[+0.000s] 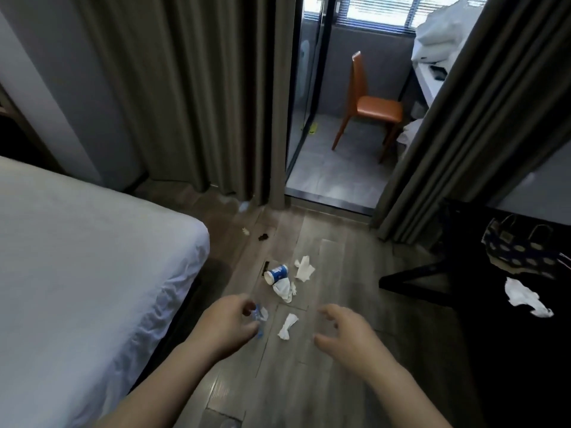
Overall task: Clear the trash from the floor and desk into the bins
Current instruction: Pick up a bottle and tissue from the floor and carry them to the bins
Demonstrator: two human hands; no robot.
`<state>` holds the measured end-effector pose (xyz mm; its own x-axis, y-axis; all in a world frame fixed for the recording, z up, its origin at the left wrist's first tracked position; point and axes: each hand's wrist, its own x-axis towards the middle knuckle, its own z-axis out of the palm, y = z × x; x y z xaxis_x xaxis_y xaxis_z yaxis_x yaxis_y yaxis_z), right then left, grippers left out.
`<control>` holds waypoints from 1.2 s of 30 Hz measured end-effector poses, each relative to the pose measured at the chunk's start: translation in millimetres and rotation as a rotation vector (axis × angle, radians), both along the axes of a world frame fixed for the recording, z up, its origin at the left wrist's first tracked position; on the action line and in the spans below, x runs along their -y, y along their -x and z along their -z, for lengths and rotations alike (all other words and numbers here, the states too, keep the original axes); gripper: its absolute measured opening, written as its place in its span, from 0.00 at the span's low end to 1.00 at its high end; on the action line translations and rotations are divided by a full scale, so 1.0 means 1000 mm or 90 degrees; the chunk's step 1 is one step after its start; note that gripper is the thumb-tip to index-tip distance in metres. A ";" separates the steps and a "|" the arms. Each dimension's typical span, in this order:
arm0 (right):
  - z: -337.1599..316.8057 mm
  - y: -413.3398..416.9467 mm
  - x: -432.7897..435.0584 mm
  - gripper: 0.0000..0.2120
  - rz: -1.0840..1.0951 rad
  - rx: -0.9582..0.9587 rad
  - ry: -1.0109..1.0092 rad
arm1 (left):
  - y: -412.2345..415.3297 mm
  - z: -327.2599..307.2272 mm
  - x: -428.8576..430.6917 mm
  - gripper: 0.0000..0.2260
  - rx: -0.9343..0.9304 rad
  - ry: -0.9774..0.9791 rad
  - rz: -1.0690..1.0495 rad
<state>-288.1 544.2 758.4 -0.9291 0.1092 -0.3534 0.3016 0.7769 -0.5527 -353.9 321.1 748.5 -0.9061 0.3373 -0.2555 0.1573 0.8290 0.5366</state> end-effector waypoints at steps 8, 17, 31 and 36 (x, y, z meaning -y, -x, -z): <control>0.032 0.077 0.001 0.27 0.067 0.044 -0.024 | 0.108 0.027 0.001 0.12 0.052 0.026 0.036; 0.091 0.171 -0.045 0.28 0.047 0.086 -0.023 | 0.196 0.088 -0.036 0.09 0.118 0.053 0.011; 0.385 0.303 -0.085 0.29 0.033 0.119 -0.060 | 0.311 0.384 -0.084 0.15 0.159 0.130 -0.033; 0.548 0.324 -0.082 0.29 -0.016 0.152 -0.063 | 0.332 0.551 -0.073 0.20 0.124 0.166 -0.035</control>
